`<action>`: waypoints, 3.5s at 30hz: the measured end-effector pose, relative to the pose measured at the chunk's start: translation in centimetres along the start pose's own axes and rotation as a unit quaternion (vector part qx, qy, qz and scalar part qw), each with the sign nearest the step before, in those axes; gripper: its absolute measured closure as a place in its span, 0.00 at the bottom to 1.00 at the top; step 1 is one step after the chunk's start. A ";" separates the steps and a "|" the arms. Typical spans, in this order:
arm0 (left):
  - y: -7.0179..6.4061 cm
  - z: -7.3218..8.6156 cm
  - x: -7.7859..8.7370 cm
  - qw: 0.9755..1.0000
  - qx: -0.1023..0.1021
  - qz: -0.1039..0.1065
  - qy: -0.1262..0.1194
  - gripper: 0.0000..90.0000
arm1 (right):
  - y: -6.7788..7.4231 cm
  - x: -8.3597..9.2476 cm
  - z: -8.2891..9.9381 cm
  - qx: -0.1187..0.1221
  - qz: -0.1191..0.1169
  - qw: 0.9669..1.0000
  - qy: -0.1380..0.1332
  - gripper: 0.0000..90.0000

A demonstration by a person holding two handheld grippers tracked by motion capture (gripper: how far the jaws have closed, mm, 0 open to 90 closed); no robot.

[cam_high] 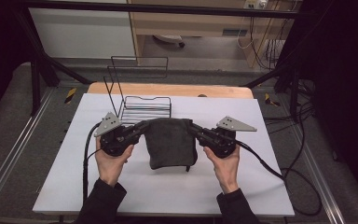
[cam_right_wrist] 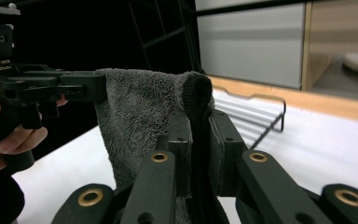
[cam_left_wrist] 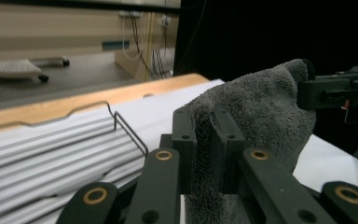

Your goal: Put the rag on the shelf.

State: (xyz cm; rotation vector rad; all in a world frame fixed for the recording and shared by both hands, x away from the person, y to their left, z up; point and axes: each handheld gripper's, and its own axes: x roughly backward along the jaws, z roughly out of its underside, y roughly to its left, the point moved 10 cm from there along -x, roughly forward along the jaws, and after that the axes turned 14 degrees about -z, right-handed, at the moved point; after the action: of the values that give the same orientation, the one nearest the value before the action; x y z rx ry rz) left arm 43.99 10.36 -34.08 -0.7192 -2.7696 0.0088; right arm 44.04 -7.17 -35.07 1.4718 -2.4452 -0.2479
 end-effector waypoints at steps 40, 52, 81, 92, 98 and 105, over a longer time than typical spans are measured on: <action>4.4 -14.9 3.5 0.984 0.021 -0.051 -0.172 0.90 | 4.2 -3.7 -15.1 0.132 0.014 0.981 -0.143 0.91; 6.4 -18.8 3.6 0.977 0.028 -0.065 -0.202 0.90 | 3.8 -5.8 -19.7 0.153 0.026 0.975 -0.160 0.91; 11.1 -26.6 1.2 0.968 0.034 -0.112 -0.221 0.90 | 1.3 -10.6 -28.0 0.172 0.033 0.969 -0.172 0.91; 12.9 -27.0 -1.6 0.970 0.032 -0.128 -0.206 0.90 | -0.7 -12.3 -28.7 0.173 0.038 0.971 -0.162 0.91; 13.2 -24.9 -2.7 0.974 0.029 -0.124 -0.188 0.90 | -1.9 -12.6 -26.9 0.158 0.037 0.975 -0.150 0.91; 13.4 -22.7 -2.9 0.979 0.021 -0.116 -0.169 0.90 | -2.5 -13.0 -24.5 0.146 0.035 0.980 -0.129 0.91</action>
State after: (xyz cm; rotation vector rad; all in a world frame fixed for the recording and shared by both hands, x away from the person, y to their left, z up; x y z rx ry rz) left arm 58.88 19.27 -14.08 -0.4116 -3.1505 0.1544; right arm 59.79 3.06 -14.44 1.5480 -2.8364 -0.0678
